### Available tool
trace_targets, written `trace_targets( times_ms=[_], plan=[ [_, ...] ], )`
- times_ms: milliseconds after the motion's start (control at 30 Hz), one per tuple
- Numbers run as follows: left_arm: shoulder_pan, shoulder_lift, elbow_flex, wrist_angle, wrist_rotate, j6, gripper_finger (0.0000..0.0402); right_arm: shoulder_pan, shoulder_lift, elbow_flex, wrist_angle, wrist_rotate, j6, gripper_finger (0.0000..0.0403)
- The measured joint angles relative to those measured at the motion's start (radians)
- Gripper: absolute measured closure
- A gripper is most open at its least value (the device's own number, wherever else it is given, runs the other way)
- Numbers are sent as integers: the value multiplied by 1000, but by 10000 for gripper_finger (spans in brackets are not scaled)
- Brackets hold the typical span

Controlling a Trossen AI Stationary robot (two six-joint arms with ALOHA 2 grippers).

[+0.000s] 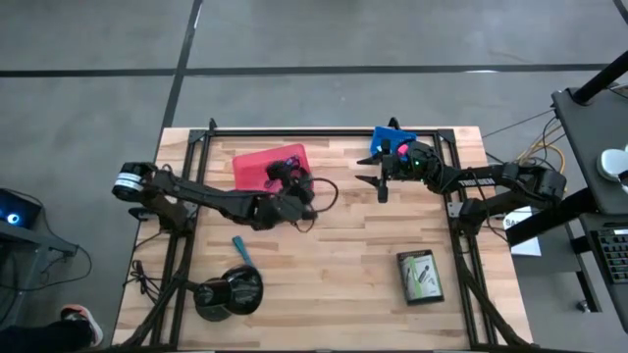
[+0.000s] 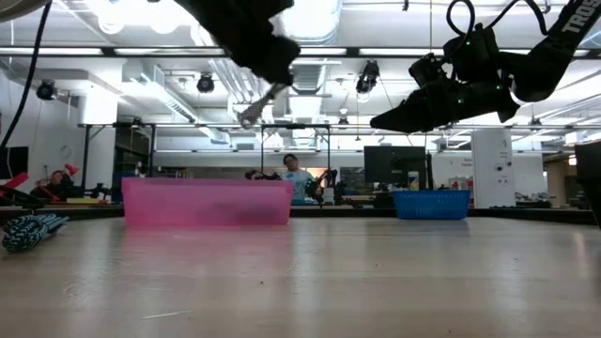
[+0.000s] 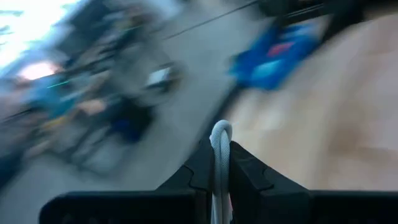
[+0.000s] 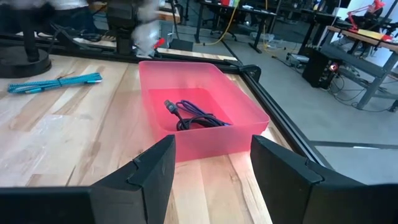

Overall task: Pick and place items into bin
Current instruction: Put the white cable wire into the pink bin, then put the blue cable wire into the pink bin

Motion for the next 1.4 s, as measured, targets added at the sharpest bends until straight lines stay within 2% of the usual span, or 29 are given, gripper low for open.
trace_targets(
  times_ms=[67,133,300,433,533,700,767,933,1400],
  plan=[
    [12,0,-6,-4,-119,-1,389,0,0,0,0,0,0,207],
    [28,4,-9,-5,-167,-6,389,0,0,0,-1,0,0,207],
    [80,20,-25,-25,-165,-104,389,0,0,0,-1,0,0,207],
    [119,22,-74,-36,-158,-107,389,0,0,0,-2,0,0,207],
    [147,21,-106,-43,-110,-131,389,0,0,0,-3,0,0,207],
    [206,13,-133,-82,153,-223,389,0,0,0,-3,0,0,207],
    [226,13,-135,-96,209,-239,389,0,0,0,-3,0,0,207],
    [236,13,-138,-103,210,-241,380,0,0,0,-3,0,0,207],
    [236,13,-124,-103,207,-223,308,0,0,0,-3,0,0,207]
  ],
)
